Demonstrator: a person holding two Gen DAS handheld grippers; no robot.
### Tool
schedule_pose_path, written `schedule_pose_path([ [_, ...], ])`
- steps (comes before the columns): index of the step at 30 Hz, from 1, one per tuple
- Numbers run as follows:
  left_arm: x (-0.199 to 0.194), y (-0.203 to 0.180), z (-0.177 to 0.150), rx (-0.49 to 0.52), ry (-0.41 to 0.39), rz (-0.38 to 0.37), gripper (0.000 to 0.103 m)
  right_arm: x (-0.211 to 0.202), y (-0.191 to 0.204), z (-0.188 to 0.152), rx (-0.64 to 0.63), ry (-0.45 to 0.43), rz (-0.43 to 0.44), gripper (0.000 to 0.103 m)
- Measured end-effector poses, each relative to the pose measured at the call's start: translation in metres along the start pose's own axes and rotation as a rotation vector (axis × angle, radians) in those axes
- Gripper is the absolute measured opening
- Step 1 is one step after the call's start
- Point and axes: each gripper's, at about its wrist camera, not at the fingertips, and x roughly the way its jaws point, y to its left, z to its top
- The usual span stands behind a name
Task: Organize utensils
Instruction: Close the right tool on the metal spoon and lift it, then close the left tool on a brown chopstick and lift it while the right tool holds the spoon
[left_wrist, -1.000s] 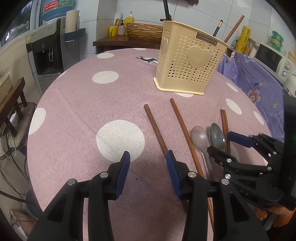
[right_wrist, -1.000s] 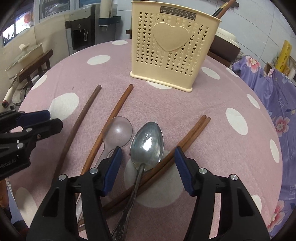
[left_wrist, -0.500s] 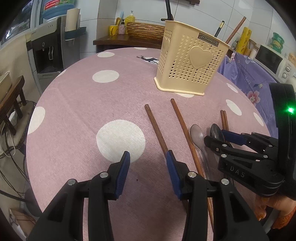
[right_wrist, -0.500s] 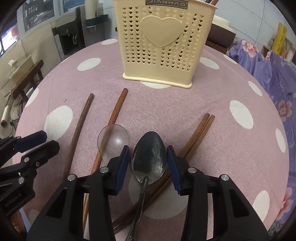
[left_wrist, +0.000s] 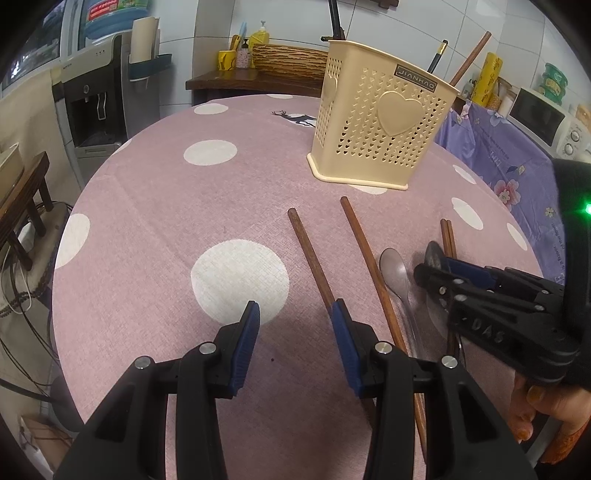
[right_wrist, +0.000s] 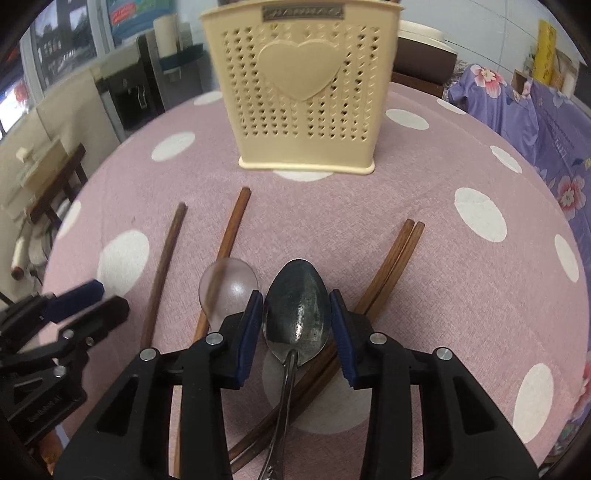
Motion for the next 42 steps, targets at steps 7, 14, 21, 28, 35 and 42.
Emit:
schedule_pose_path([
  [7, 0.001, 0.0, 0.007, 0.004, -0.009, -0.002, 0.041, -0.047, -0.017, 0.0, 0.053, -0.148, 0.056, 0.038],
  [14, 0.016, -0.001, 0.027, -0.004, 0.01, 0.012, 0.041, -0.1, -0.035, -0.008, 0.084, -0.285, 0.055, 0.038],
  [21, 0.036, -0.017, 0.043, 0.038, 0.048, 0.056, 0.038, -0.122, -0.034, -0.015, 0.06, -0.359, 0.001, 0.038],
  [28, 0.052, -0.027, 0.042, 0.064, 0.059, 0.153, 0.02, -0.13, -0.032, -0.02, 0.049, -0.389, -0.003, 0.038],
  [35, 0.052, -0.027, 0.042, 0.064, 0.036, 0.191, 0.011, -0.133, -0.03, -0.022, 0.05, -0.401, 0.01, 0.038],
  [42, 0.056, -0.031, 0.046, 0.066, 0.027, 0.198, 0.01, -0.131, -0.031, -0.022, 0.058, -0.4, 0.006, 0.038],
])
